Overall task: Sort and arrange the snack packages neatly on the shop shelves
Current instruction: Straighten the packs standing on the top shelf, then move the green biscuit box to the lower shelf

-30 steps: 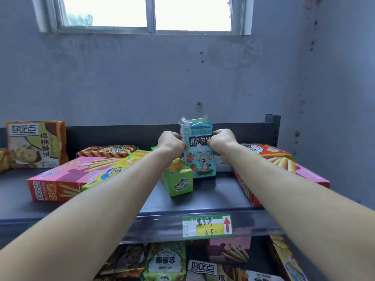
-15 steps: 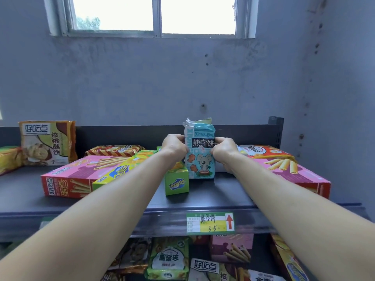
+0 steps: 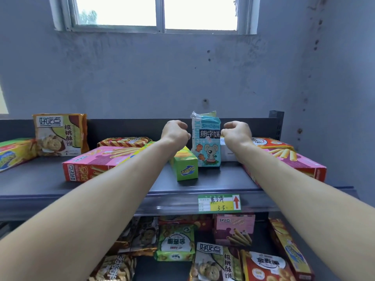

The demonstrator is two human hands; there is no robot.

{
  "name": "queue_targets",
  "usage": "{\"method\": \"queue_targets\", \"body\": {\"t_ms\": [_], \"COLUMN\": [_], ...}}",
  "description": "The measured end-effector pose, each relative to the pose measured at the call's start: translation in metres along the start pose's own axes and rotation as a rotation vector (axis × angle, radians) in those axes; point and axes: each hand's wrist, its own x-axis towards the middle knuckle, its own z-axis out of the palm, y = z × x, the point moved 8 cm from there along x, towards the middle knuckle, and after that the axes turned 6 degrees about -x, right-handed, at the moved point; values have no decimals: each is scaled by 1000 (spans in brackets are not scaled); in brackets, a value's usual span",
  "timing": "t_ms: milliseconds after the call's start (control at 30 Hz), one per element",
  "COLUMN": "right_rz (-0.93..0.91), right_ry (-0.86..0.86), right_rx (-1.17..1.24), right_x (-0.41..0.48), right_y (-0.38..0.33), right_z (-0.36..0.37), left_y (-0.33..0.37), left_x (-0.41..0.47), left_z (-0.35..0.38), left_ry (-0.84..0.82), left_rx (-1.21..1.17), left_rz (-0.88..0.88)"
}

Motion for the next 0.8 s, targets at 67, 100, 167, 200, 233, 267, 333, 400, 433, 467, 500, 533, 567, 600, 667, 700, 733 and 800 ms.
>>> {"method": "queue_targets", "body": {"t_ms": [67,100,167,200,233,267,333,400,433,467,500,533,567,600,667,700,733,800], "right_rz": [-4,-3,-1,-3,-8,-17,-36,-43,-43,-48,-49,-43,-25,-1,52,78,104,142], "right_ry": [-5,-9,-12,-13,-16,-20,-24,-45,-67,-92,-119,-147,-172,-193,-210,-217,-225,-239], "right_rx": [7,11,16,16,14,12,2,-26,-60,-117,-192,-267,-329,-378,-454,-481,-494,-497], "right_x": [-10,-15,-27,-32,-38,-43,-55,-65,-69,-73,-77,-80,-83,-86,-88,-89,-90,-92], "right_y": [-6,-9,-15,-19,-24,-28,-37,-44,-46,-48,-49,-48,-46,-43,-36,-32,-28,-22], "right_z": [2,4,8,11,14,18,27,37,43,50,56,62,68,73,81,85,88,94], "left_y": [-1,-1,-2,-2,-3,-3,-6,-11,-14,-18,-22,-25,-29,-32,-38,-40,-41,-42], "left_x": [-6,-9,-13,-15,-17,-19,-24,-29,-32,-35,-38,-40,-42,-44,-47,-48,-50,-52], "left_z": [-7,-12,-23,-30,-37,-44,-60,-75,-82,-88,-94,-99,-104,-109,-116,-118,-120,-121], "left_ry": [-20,-26,-31,-30,-28,-28,-28,-27,-30,-32,-36,-40,-42,-46,-59,-68,-76,-87], "left_rx": [-2,-6,-16,-18,-20,-23,-33,-44,-44,-41,-38,-39,-47,-61,-91,-107,-121,-134], "left_rz": [6,11,24,31,37,42,44,35,28,21,13,6,-2,-11,-31,-39,-42,-35]}}
